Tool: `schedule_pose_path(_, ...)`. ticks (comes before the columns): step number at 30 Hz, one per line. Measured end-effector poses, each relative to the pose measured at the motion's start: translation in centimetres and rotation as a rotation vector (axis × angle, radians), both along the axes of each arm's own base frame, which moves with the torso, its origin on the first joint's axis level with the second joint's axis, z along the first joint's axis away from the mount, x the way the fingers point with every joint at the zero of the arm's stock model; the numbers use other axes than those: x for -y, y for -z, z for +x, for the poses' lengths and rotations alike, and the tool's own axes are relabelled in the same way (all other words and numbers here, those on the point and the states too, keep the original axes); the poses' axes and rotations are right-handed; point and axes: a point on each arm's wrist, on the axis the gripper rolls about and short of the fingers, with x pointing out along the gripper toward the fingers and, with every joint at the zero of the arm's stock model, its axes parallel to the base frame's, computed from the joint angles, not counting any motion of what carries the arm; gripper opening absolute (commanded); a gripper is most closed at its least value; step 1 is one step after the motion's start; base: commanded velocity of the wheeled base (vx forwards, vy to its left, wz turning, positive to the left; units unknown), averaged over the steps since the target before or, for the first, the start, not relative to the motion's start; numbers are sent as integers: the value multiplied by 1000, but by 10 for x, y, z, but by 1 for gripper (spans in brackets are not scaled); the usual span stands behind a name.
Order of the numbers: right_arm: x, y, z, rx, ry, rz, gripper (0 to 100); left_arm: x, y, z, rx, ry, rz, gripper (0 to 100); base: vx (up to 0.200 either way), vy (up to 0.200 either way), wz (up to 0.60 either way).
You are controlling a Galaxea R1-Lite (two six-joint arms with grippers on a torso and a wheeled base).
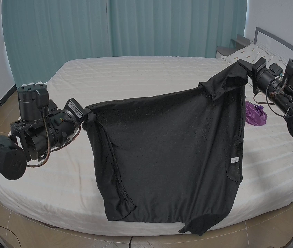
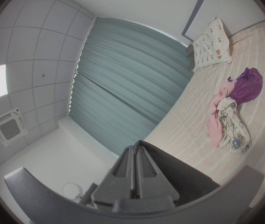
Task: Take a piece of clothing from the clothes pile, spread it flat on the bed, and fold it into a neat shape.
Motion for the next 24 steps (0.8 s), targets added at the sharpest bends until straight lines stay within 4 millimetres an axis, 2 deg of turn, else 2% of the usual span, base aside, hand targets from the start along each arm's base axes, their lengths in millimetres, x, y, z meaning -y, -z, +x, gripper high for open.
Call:
schedule_pose_path(9,-34,28,26,7,133,-107,0,1,16,19,-25,-22,9,0,200,0,0)
schedule_pose_path(18,-50,50,49,24,208,-129,0,4,40,39,-67,-35,25,0,200,0,0)
schedule_pose_path(24,-55,76,60,-27,206,-164,0,8,60,55,-114,-38,43,0,0,0,0)
